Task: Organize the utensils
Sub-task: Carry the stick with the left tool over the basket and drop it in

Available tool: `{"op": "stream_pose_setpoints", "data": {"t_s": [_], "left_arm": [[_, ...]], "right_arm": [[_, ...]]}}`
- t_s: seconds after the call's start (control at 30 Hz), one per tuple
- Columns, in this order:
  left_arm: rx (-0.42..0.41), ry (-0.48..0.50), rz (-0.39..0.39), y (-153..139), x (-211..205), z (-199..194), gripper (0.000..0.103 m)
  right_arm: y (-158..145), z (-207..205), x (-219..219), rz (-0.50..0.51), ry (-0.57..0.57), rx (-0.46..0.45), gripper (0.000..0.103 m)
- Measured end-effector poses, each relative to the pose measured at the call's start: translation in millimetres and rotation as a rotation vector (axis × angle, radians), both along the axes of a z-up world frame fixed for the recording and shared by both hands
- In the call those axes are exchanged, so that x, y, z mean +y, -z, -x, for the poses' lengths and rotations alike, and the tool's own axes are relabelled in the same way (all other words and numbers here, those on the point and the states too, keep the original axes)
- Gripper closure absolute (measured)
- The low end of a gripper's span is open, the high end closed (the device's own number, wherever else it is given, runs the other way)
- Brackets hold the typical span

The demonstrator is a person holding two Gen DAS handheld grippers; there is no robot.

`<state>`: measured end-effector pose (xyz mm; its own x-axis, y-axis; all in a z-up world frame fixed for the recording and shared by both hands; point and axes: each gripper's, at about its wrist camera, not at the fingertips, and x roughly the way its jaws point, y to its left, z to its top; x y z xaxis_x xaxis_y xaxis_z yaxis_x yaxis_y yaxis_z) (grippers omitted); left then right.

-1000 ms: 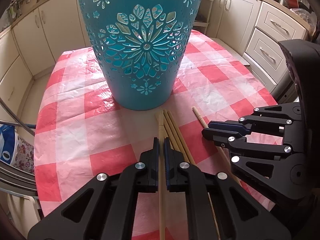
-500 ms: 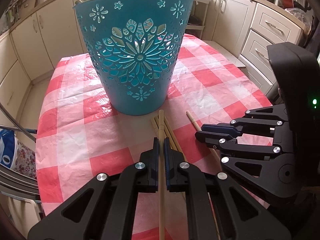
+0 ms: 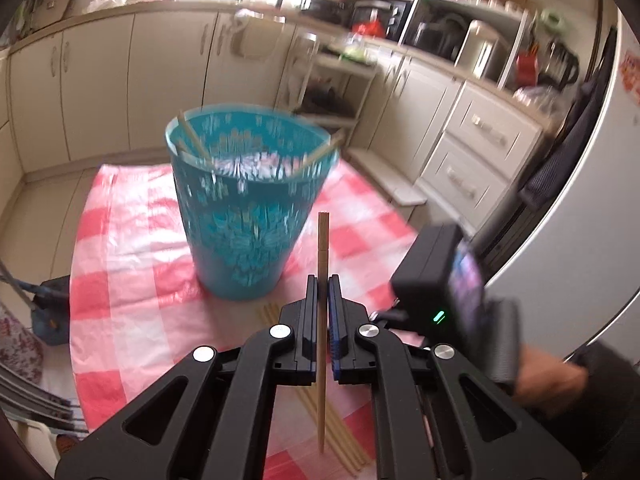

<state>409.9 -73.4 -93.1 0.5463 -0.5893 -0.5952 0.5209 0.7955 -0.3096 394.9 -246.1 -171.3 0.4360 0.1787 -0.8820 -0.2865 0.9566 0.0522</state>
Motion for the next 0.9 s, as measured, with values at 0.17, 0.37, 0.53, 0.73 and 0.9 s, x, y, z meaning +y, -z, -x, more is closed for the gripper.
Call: {"op": "stream_pose_setpoints", "data": {"t_s": [0.17,0.37,0.53,0.73,0.9], "left_arm": [[-0.046,-0.048,0.11,-36.2,22.5,-10.1,0.098],[-0.089,-0.094,0.181,-67.0,40.9,-17.8,0.098],[-0.126,-0.107,0.205,-91.2,45.0,-20.9,0.098],[-0.207,-0.137,0.222,-131.7,55.2,-21.9,0.098],[-0.287,-0.203,0.187,-159.1,58.9,-29.8,0.098]], "right_arm": [[-0.4,0.3,0.6,0.003,0.0,-0.001,0.093],[-0.8,1.0,-1.4,-0.007,-0.003,0.001,0.093],[-1.7,0.9,-1.6,-0.008,-0.003,0.002,0.093],[-1.6,0.7,-2.3,-0.009,-0.002,0.004,0.093],[-1.6,0.7,-2.4,-0.008,-0.003,0.002,0.093]]}}
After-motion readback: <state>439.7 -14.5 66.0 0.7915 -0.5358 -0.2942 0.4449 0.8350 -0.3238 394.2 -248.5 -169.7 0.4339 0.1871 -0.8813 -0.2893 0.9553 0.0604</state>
